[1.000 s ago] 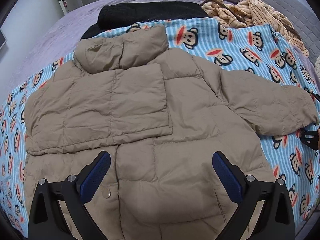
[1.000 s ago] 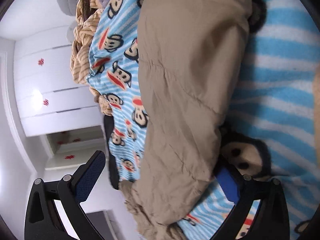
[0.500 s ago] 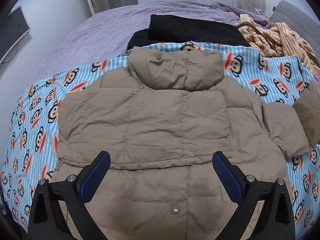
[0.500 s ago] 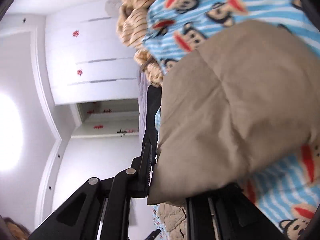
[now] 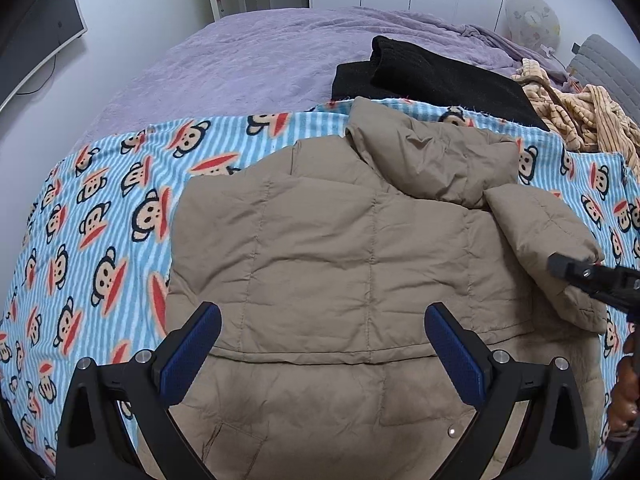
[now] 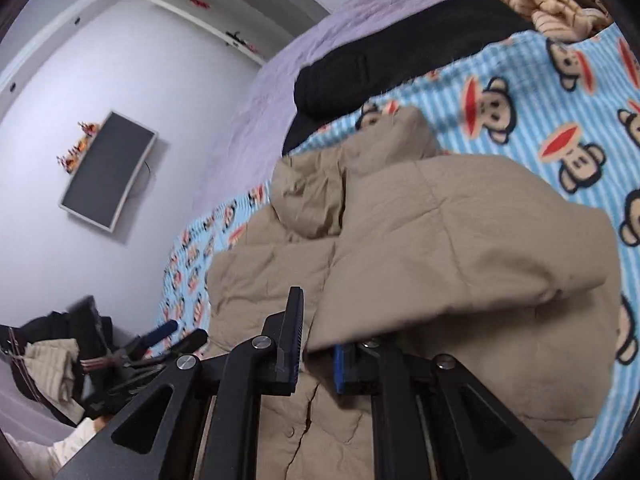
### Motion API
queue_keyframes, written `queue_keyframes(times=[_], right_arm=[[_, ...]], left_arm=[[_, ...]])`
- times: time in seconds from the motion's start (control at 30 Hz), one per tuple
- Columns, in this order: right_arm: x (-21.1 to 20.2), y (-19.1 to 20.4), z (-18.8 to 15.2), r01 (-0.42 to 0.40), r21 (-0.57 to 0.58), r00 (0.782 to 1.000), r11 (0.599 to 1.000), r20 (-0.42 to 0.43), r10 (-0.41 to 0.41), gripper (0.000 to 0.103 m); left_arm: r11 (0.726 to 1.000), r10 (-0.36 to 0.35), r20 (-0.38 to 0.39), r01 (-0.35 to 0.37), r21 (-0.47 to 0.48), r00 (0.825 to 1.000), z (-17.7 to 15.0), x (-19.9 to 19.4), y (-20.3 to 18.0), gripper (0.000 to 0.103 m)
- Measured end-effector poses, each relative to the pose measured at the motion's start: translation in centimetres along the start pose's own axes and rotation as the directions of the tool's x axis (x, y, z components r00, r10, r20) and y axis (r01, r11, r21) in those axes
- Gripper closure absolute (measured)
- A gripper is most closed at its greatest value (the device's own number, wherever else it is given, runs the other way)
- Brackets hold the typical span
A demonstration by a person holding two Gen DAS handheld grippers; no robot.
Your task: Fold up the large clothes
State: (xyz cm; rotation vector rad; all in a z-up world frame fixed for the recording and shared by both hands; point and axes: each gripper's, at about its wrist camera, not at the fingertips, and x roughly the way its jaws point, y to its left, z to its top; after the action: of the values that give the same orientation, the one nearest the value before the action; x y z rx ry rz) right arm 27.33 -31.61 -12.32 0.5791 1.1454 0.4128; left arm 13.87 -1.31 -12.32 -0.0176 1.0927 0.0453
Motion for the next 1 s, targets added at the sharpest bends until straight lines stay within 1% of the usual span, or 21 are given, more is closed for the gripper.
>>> queue_keyframes(times=[0.07,0.2,0.3,0.33,0.4,0.43,0.47,0.53,0.6,0.67,0.73,0.77,0.8,0.83,0.87,0.9,0.93,1.0], right_arm=[[2.3,-1.1,-1.5,0.02,0.033,0.999,0.999,-0.037,-0.019,0.089],[5.5,-3.9,-3.4,0.109,0.121,0.991,0.987,-0.089,-0.098,0.089],[5.2,-5.0,-3.7,0.09,0.182,0.994,0.979,-0.084,-0.076,0.088],[5.0,-4.9,-3.6,0.092,0.188,0.994,0.978,-0.083,-0.077,0.085],[4.2,-4.6,-3.4,0.081,0.183,0.995,0.98,-0.072,-0.069,0.064],[3.6,-4.1,-3.4,0.065,0.181,0.997,0.981,-0.062,-0.055,0.043],[2.9,-3.8,-3.5,0.051,0.182,0.998,0.982,-0.047,-0.043,0.031],[1.4,-3.8,-3.8,0.046,0.2,0.999,0.979,-0.017,-0.044,0.031],[-0.2,-5.1,-4.1,0.035,0.278,0.998,0.96,0.031,-0.045,0.031],[-2.1,-7.5,-4.3,0.031,0.383,0.994,0.923,0.083,-0.068,0.031],[-3.1,-10.0,-4.0,-0.039,0.491,0.988,0.871,0.152,-0.042,0.031],[-3.2,-10.8,-3.8,-0.075,0.532,0.984,0.843,0.178,-0.025,0.032],[-3.2,-11.4,-3.4,-0.113,0.56,0.978,0.821,0.21,-0.008,0.036],[-3.2,-11.6,-2.9,-0.13,0.567,0.974,0.813,0.228,-0.003,0.065],[-3.0,-11.4,-2.2,-0.136,0.557,0.971,0.82,0.24,-0.002,0.093],[-3.1,-10.6,-1.5,-0.136,0.53,0.968,0.837,0.253,-0.003,0.093],[-2.9,-9.5,-0.8,-0.124,0.487,0.966,0.864,0.259,-0.007,0.093],[-2.1,-6.2,0.7,-0.073,0.344,0.971,0.936,0.239,-0.012,0.093]], left_arm=[[1.0,-0.017,-0.015,0.017,0.009,1.0,-0.3,0.8,0.0,0.001],[0.998,-0.045,-0.049,0.046,0.03,0.998,-1.0,2.1,-0.5,0.001],[0.997,-0.063,-0.061,0.065,0.03,0.996,-1.1,2.6,-0.9,0.001],[0.997,-0.069,-0.065,0.071,0.027,0.995,-1.1,2.8,-0.9,0.001],[0.997,-0.077,-0.066,0.078,0.018,0.995,-0.9,3.0,-0.8,0.001],[0.996,-0.081,-0.065,0.082,0.014,0.995,-0.8,3.1,-0.7,0.001],[0.996,-0.087,-0.063,0.087,0.01,0.994,-0.6,3.2,-0.6,0.001],[0.995,-0.097,-0.06,0.098,0.001,0.993,-0.3,3.4,-0.3,0.001],[0.994,-0.11,-0.059,0.11,-0.015,0.992,0.0,3.8,0.1,0.001],[0.99,-0.139,-0.06,0.137,-0.045,0.988,0.3,4.2,0.6,0.001],[0.982,-0.177,-0.061,0.172,-0.082,0.982,0.5,4.4,1.1,0.001],[0.977,-0.195,-0.057,0.189,-0.097,0.979,0.7,4.5,1.3,0.001],[0.974,-0.207,-0.051,0.201,-0.109,0.977,0.7,4.4,1.6,0.001],[0.971,-0.214,-0.045,0.208,-0.117,0.976,0.8,4.4,1.8,0.001],[0.97,-0.215,-0.039,0.209,-0.125,0.976,0.9,4.2,2.0,0.001],[0.969,-0.216,-0.036,0.21,-0.13,0.976,1.0,4.1,2.2,0.001],[0.967,-0.223,-0.032,0.217,-0.133,0.974,1.0,4.0,2.5,0.001],[0.96,-0.248,-0.015,0.244,-0.141,0.969,1.1,3.5,3.1,0.001]])
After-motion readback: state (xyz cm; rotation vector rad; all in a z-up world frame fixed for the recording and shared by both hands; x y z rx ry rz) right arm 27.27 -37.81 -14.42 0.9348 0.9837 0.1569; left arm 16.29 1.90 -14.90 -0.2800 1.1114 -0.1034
